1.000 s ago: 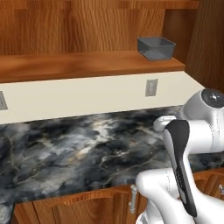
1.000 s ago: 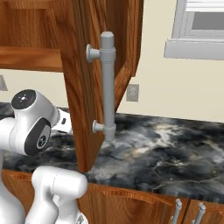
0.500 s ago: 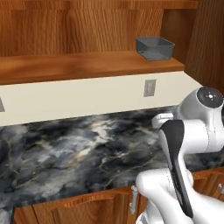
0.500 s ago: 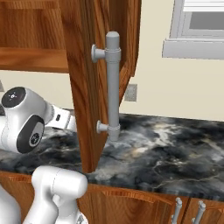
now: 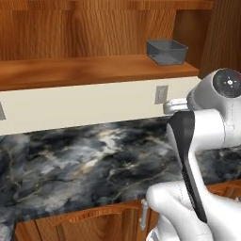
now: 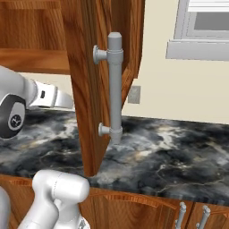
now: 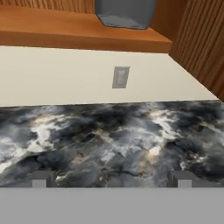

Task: Retrieve the tupperware and aluminum foil from the cabinet and place them on the dining counter near the plate with fish and potato to prepare for storing leftovers.

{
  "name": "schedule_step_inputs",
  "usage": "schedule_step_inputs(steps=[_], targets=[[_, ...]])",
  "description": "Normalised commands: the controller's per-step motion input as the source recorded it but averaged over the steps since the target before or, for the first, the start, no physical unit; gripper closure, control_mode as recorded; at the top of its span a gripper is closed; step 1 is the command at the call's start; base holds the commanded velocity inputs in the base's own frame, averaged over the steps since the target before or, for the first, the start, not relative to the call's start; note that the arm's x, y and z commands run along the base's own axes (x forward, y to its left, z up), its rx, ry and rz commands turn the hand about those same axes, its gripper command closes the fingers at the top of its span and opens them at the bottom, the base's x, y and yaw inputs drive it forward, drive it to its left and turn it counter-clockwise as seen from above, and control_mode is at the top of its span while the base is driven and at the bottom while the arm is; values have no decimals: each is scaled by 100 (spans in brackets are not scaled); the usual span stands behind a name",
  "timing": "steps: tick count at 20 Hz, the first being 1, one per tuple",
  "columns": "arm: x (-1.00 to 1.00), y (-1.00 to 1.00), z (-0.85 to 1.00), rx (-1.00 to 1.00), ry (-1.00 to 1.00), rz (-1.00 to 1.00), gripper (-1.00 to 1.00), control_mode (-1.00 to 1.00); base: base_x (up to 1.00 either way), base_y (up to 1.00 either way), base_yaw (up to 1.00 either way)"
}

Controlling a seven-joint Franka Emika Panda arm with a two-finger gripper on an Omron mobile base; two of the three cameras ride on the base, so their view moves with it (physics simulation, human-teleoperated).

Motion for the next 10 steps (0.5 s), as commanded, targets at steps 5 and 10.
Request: schedule_step_inputs(steps=[5,10], targets=[[11,0,66,-9,-22,0,-100,-100,0,0,0],[27,0,49,-9,-22,0,-100,-100,0,0,0]])
